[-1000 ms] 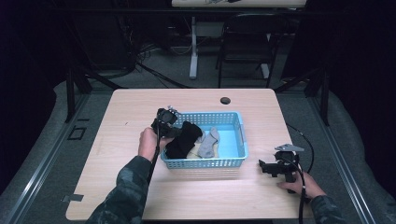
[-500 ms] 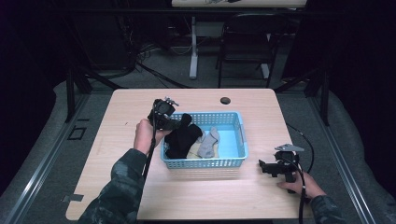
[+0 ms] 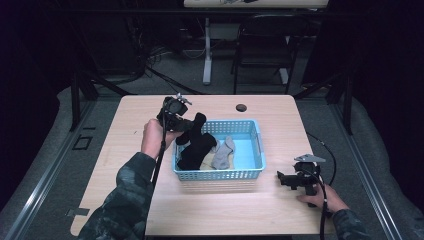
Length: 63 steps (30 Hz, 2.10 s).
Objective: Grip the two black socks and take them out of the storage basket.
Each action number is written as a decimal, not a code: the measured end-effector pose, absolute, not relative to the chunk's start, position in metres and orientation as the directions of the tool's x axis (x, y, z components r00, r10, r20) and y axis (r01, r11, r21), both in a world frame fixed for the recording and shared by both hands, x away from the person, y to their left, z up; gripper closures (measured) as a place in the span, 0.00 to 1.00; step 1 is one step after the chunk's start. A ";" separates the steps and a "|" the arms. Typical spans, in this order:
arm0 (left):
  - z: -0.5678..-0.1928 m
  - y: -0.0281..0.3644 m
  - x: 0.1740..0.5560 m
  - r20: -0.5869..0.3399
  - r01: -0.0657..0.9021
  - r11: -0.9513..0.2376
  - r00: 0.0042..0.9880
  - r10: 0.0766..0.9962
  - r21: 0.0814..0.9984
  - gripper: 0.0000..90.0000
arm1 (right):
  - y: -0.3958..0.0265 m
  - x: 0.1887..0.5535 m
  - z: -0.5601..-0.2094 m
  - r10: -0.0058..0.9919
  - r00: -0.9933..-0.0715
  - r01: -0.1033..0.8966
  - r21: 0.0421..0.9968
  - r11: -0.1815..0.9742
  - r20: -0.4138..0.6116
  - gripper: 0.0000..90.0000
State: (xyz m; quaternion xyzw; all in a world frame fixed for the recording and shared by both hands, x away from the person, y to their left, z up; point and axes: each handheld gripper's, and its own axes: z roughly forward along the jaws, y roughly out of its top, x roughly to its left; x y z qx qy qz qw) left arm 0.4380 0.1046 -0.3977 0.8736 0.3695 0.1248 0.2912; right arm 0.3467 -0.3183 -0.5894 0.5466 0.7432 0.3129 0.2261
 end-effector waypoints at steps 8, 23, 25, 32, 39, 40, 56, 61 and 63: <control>-0.379 0.111 0.439 0.019 0.561 -0.544 0.685 0.729 0.624 0.94 | -0.318 0.347 -0.589 0.954 -0.300 0.671 0.712 0.207 0.006 0.00; -0.355 0.153 0.436 0.030 0.573 -0.480 0.621 0.783 0.664 0.94 | -0.318 0.347 -0.589 0.954 -0.300 0.671 0.712 0.207 0.006 0.00; -0.353 0.162 0.434 0.027 0.578 -0.467 0.609 0.793 0.669 0.94 | -0.318 0.347 -0.589 0.954 -0.301 0.670 0.712 0.207 0.006 0.00; -0.350 0.193 0.430 0.014 0.602 -0.413 0.555 0.831 0.683 0.94 | -0.318 0.347 -0.589 0.954 -0.301 0.671 0.712 0.207 0.006 0.00; -0.356 0.216 0.428 0.008 0.631 -0.384 0.513 0.858 0.674 0.94 | -0.318 0.347 -0.589 0.954 -0.301 0.671 0.712 0.207 0.006 0.00; -0.358 0.219 0.428 0.007 0.638 -0.379 0.505 0.863 0.670 0.94 | -0.318 0.347 -0.589 0.954 -0.301 0.671 0.712 0.207 0.006 0.00; -0.415 0.268 0.424 -0.071 0.758 -0.279 0.392 0.917 0.590 0.94 | -0.318 0.347 -0.589 0.954 -0.301 0.671 0.712 0.207 0.006 0.00; -0.439 0.276 0.425 -0.089 0.789 -0.255 0.363 0.928 0.559 0.94 | -0.318 0.347 -0.589 0.954 -0.300 0.671 0.712 0.207 0.006 0.00; -0.447 0.279 0.426 -0.102 0.803 -0.243 0.351 0.931 0.544 0.94 | -0.318 0.347 -0.589 0.954 -0.300 0.671 0.712 0.207 0.006 0.00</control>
